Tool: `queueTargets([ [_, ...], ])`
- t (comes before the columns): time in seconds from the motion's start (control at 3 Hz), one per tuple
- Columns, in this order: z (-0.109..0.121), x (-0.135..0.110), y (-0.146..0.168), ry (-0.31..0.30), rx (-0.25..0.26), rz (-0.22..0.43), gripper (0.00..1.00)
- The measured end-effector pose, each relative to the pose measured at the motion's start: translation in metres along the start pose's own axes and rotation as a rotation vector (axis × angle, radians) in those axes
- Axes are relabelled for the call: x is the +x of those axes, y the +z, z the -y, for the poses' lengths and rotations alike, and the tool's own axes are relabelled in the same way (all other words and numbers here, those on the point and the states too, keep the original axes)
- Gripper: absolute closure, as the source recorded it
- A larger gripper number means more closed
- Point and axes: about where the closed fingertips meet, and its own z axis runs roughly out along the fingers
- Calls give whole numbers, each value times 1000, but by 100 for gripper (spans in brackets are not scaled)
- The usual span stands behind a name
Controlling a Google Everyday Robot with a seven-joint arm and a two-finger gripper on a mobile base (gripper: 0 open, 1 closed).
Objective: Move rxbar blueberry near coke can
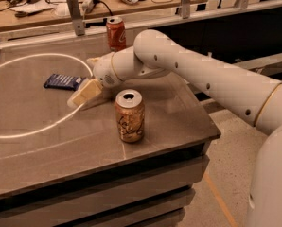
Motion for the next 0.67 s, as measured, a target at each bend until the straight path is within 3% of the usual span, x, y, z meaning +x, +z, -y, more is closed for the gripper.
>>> queueTargets([
  [0.33,2,-5,10,10,14,0,1],
  [0.67,3,-8,16,10,15,-2,21],
])
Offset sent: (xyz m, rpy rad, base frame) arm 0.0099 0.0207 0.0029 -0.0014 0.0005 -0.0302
